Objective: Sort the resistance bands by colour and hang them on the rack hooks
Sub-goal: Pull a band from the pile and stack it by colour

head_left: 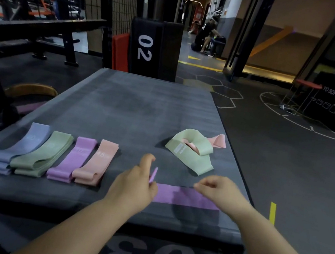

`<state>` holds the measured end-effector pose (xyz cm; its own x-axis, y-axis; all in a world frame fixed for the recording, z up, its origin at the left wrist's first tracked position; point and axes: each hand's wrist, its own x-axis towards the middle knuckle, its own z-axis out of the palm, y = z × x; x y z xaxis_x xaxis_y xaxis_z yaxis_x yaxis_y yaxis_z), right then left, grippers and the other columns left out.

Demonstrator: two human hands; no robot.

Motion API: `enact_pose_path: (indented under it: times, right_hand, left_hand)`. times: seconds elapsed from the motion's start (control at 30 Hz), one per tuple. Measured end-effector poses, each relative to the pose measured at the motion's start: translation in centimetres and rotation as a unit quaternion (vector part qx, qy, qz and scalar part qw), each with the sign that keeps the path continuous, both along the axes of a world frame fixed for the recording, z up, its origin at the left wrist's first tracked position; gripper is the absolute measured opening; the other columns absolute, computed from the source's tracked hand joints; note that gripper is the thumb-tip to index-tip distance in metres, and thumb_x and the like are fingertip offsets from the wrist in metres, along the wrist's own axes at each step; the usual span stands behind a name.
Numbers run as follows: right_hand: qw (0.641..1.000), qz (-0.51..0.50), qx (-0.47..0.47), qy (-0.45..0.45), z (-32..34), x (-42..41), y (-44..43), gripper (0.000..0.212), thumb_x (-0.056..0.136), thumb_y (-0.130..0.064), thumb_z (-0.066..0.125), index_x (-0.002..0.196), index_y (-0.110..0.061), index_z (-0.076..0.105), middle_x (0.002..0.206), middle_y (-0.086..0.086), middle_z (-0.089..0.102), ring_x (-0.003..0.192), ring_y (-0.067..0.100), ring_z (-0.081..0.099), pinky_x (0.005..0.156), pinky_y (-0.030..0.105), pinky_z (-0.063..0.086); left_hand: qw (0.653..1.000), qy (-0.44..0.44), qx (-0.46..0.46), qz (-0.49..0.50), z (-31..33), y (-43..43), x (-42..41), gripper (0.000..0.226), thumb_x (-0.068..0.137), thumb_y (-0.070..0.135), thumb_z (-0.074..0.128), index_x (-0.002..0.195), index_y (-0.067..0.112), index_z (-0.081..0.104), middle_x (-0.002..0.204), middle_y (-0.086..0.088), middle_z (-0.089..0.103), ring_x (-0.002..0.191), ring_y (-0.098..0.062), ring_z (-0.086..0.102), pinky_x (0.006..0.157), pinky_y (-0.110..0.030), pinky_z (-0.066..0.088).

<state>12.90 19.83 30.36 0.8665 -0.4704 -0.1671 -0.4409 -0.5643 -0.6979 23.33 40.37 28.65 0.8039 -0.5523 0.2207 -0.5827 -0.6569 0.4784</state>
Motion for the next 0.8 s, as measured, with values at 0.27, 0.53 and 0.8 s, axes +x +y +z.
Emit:
enact_pose_path:
  times: [0.27,0.53,0.8]
  right_hand:
    - [0.981,-0.014,0.193,-0.019,-0.5,1.6,3.7,0.03,0.092,-0.037,0.061,0.069,-0.017,0.067,0.063,0.001,0.065,0.056,0.011,0.056,0.051,0.022,0.038]
    - [0.975,-0.057,0.213,-0.017,-0.8,1.8,2.1,0.019,0.086,-0.009,0.056,0.069,-0.012,0.063,0.06,0.007,0.058,0.053,0.014,0.051,0.048,0.021,0.039]
    - [0.978,-0.036,0.202,-0.036,-0.3,1.6,0.8,0.021,0.089,-0.01,0.052,0.071,-0.014,0.062,0.064,0.001,0.051,0.059,0.013,0.043,0.052,0.023,0.036]
  left_hand:
    - [0.996,-0.03,-0.016,-0.078,-1.2,-3.2,-1.7,0.059,0.088,0.032,0.052,0.137,0.027,0.021,0.105,0.006,0.066,0.099,-0.022,0.06,0.08,-0.033,0.041]
    - [0.993,-0.06,0.022,-0.097,-2.2,-3.5,-1.1,0.081,0.079,0.037,0.061,0.146,0.024,0.016,0.143,0.01,0.032,0.135,-0.014,0.024,0.106,-0.029,0.019]
    - [0.99,0.058,0.052,-0.116,-2.9,-3.5,0.1,0.09,0.078,0.046,0.067,0.146,0.03,0.012,0.133,0.011,0.045,0.13,-0.016,0.033,0.107,-0.037,0.02]
